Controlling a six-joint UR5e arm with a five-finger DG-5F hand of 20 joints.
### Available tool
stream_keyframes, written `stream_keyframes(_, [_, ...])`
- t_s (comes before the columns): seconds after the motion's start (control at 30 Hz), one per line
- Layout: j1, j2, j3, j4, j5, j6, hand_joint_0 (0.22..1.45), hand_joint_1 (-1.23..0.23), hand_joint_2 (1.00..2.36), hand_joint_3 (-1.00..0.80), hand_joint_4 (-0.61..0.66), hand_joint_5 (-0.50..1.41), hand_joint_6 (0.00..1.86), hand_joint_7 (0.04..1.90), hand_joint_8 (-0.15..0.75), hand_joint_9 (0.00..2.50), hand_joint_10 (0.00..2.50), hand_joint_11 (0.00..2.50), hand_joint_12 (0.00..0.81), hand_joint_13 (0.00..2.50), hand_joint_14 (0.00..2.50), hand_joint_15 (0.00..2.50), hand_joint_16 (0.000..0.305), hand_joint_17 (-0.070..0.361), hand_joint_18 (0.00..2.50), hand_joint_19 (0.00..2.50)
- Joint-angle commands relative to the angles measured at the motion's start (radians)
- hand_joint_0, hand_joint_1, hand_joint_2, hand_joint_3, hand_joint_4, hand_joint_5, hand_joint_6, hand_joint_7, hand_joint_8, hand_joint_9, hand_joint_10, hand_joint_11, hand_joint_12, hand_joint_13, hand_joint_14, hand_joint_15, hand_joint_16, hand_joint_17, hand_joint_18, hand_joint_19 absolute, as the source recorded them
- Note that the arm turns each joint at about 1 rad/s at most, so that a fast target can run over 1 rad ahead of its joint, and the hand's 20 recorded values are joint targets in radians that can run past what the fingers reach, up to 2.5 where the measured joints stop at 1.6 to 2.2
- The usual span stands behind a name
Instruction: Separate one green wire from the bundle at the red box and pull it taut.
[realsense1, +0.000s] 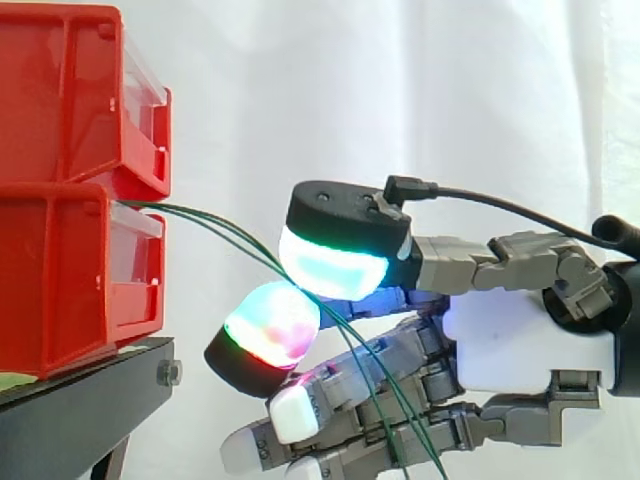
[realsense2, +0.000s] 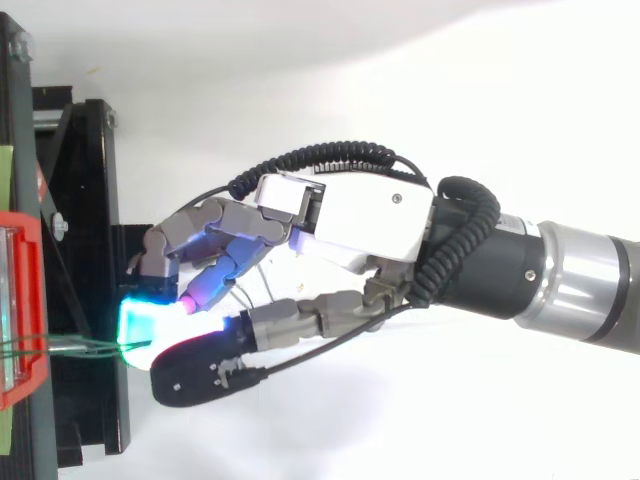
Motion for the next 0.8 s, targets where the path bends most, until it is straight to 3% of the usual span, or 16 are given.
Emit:
stream_keyframes(0.0, [0.0,0.007,0.0,-0.014,-0.001,0.004,0.57,-0.71,1.01,-0.19,0.2,-0.13,0.9,1.04,0.32,0.95,0.01,0.4,0.389,0.49,0.01,0.16,0.056,0.126,0.5,0.36])
stream_keyframes(0.23, [-0.002,0.007,0.0,-0.017,-0.001,0.004,0.59,-0.79,1.01,-0.22,0.16,-0.13,0.91,1.06,0.287,0.92,0.01,0.43,0.356,0.47,0.01,0.18,0.05,0.111,0.46,0.39])
stream_keyframes(0.43, [-0.002,0.007,0.0,-0.016,-0.001,0.004,0.59,-0.84,1.01,-0.36,0.17,-0.14,0.91,1.03,0.27,0.9,0.01,0.44,0.342,0.46,0.01,0.18,0.046,0.105,0.44,0.4])
stream_keyframes(0.63, [-0.002,0.007,0.0,-0.016,-0.001,0.004,0.53,-0.64,1.0,-0.48,0.19,-0.13,0.9,1.02,0.285,0.94,0.01,0.42,0.355,0.49,0.01,0.19,0.049,0.11,0.47,0.4])
stream_keyframes(0.77, [-0.003,0.013,0.0,-0.025,-0.001,0.008,0.58,-0.61,1.01,-0.33,0.18,-0.13,0.89,1.08,0.283,0.94,0.01,0.43,0.348,0.5,0.01,0.19,0.047,0.106,0.47,0.41])
